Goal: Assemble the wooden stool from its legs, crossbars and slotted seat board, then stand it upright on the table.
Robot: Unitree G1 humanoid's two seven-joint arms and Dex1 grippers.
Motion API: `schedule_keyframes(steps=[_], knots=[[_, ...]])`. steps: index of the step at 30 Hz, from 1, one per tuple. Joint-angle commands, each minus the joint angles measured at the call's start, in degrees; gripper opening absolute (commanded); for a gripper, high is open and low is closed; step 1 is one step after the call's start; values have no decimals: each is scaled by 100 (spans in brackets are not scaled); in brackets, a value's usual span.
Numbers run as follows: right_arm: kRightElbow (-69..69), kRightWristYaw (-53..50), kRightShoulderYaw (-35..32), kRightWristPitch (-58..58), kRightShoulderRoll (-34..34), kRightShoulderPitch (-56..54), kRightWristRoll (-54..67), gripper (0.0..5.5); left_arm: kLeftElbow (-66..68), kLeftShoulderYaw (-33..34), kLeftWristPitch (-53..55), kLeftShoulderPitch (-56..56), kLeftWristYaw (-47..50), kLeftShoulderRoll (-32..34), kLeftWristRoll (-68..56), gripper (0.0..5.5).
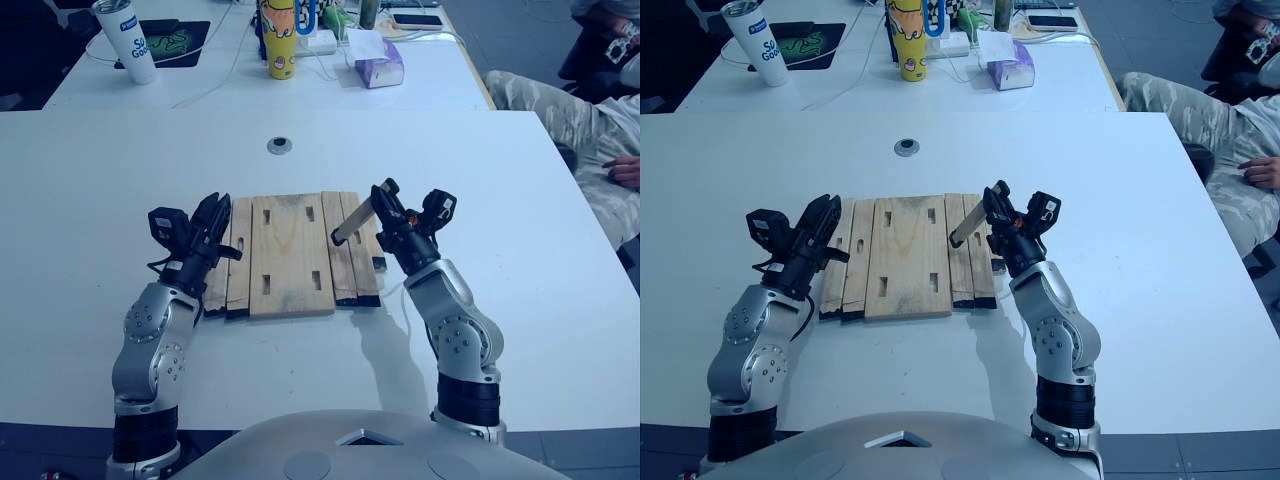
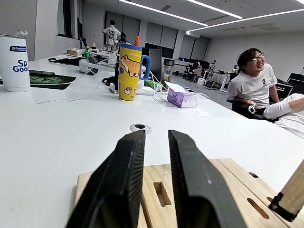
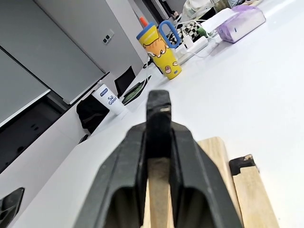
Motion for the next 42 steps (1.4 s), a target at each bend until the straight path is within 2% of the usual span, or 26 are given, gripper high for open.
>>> schedule_keyframes(steps=[1,12,18,42], knots=[[426,-157,0,-631,607,53,-178,40,-60,23,272,-157,-59,164,-43,92],[865,-69,305,-1477,671,68,-105,40,68,93,431,-293,-114,261,-19,92],[976,-134,395,-1620,636,10,-76,40,183,123,473,-331,22,239,109,12],[1756,-545,494,-1751,823,-187,462,40,310,185,537,-533,78,189,178,12]])
